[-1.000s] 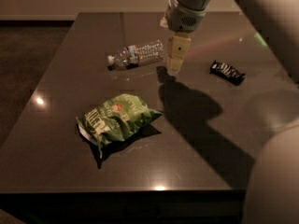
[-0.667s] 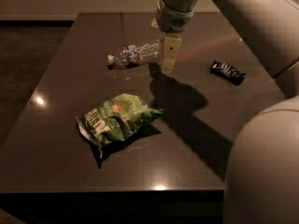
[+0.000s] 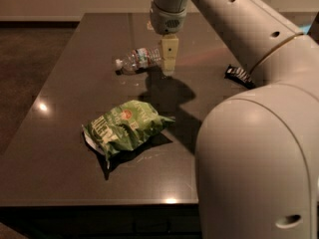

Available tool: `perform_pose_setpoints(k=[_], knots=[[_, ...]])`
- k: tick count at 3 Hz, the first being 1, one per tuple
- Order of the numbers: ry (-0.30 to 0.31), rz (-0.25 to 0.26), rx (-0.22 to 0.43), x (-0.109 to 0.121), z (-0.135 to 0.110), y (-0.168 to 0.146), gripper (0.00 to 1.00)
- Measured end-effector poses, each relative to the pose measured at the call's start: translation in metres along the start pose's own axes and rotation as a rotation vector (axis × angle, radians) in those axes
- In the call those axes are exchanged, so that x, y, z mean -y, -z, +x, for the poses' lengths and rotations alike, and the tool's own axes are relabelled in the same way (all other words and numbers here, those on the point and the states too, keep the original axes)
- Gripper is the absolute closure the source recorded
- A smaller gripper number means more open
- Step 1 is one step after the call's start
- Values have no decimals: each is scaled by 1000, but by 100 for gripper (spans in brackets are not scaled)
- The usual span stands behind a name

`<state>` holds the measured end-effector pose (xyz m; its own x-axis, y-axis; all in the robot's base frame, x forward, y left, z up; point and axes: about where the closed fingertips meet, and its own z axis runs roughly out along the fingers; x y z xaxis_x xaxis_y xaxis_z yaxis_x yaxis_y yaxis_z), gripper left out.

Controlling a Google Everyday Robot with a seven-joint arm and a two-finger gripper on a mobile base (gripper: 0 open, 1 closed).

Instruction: Place water bottle upright

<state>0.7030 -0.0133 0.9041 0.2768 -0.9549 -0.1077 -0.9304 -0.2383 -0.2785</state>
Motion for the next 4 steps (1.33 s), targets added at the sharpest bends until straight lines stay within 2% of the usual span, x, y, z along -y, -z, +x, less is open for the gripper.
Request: perform_pose_setpoints(k=[1,3,4], knots=[[70,-37,-58,11,-8,-20,0],[117,-96,-119,20,-17,-50,0],[129,-106,-121,24,-24,-54,0]])
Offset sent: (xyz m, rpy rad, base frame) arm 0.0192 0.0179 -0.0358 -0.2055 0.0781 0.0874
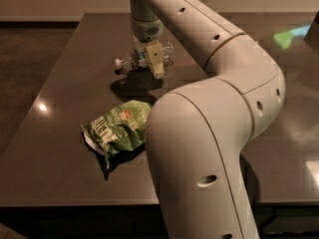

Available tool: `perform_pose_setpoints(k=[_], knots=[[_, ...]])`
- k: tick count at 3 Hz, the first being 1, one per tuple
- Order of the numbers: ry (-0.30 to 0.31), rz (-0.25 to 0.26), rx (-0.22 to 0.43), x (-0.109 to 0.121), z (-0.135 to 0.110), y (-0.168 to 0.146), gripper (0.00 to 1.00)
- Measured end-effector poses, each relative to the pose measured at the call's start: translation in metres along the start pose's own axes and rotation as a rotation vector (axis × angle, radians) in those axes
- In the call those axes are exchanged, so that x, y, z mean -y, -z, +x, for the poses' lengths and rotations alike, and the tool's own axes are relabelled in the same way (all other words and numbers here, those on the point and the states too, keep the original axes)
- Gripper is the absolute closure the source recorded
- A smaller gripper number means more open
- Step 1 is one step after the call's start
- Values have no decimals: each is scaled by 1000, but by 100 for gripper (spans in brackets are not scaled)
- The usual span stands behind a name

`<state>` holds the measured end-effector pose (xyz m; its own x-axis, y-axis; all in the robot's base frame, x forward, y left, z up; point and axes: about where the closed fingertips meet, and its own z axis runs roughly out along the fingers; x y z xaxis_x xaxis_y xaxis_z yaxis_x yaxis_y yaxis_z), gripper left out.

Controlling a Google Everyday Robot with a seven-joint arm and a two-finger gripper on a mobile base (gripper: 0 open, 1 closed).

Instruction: Place water bottle upright

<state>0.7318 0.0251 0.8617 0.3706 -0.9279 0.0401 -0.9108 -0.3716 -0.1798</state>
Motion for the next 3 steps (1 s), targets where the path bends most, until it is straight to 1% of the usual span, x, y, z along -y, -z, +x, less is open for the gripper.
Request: perform_pose_setpoints(k=[1,2,3], knots=[[9,-15,0,4,-7,-4,13],[12,-31,10,6,-15,-8,44],[3,-49,25,4,-21,-12,67]])
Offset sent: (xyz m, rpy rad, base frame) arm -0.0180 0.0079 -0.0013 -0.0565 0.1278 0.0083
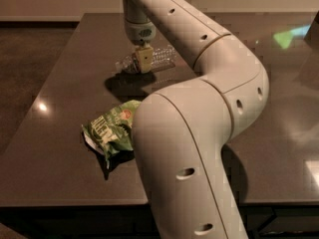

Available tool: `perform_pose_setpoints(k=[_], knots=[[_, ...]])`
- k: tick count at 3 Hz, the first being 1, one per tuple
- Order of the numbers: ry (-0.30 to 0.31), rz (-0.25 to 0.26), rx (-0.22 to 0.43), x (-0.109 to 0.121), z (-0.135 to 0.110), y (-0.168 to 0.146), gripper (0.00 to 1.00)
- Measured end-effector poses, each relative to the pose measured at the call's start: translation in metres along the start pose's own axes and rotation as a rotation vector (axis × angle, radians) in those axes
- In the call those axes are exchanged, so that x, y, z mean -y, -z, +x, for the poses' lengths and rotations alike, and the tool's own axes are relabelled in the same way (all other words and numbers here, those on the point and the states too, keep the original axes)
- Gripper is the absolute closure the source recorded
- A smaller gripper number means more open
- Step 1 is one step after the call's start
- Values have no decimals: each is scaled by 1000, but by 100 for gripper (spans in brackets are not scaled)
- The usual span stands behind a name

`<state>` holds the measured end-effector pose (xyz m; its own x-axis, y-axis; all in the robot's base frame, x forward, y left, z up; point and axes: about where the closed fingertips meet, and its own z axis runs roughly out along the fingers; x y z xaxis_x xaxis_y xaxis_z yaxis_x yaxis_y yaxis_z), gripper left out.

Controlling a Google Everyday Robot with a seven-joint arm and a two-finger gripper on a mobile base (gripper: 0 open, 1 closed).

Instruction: Place water bottle upright

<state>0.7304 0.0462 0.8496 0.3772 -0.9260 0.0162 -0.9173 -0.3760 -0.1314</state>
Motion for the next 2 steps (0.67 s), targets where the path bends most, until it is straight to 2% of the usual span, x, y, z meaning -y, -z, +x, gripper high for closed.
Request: perform_pose_setpoints(k=[1,2], knots=[[-44,24,74,-9,-6,17,91],[-157,78,255,-30,-8,66,100]])
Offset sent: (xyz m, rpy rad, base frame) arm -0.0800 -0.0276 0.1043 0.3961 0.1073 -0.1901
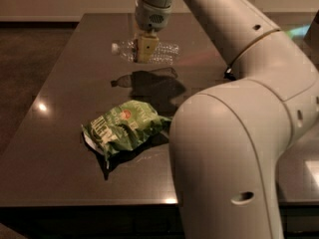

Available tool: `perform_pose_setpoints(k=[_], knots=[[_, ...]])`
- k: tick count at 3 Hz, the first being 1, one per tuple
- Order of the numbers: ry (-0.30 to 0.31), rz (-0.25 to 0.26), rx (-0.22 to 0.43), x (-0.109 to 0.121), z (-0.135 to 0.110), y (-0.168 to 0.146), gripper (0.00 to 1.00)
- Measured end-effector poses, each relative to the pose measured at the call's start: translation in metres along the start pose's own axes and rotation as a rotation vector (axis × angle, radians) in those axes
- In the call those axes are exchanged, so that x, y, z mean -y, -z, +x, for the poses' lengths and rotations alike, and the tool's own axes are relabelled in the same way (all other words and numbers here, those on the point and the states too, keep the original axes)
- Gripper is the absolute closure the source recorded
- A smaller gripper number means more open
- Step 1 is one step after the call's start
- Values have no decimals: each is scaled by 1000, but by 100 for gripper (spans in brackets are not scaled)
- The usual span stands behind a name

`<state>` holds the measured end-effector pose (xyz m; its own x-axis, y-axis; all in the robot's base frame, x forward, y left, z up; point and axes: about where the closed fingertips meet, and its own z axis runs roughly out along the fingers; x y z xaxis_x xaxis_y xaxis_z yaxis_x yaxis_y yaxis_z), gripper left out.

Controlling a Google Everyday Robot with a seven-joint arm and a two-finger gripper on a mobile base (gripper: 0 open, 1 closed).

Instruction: Place water bottle upright

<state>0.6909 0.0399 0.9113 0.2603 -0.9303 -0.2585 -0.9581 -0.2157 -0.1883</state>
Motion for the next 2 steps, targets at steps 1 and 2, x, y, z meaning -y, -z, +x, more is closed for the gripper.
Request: perform_pose_setpoints(k=[1,2], knots=[[-69,5,149,-16,-11,28,100],[-146,10,340,-29,-22,49,100]])
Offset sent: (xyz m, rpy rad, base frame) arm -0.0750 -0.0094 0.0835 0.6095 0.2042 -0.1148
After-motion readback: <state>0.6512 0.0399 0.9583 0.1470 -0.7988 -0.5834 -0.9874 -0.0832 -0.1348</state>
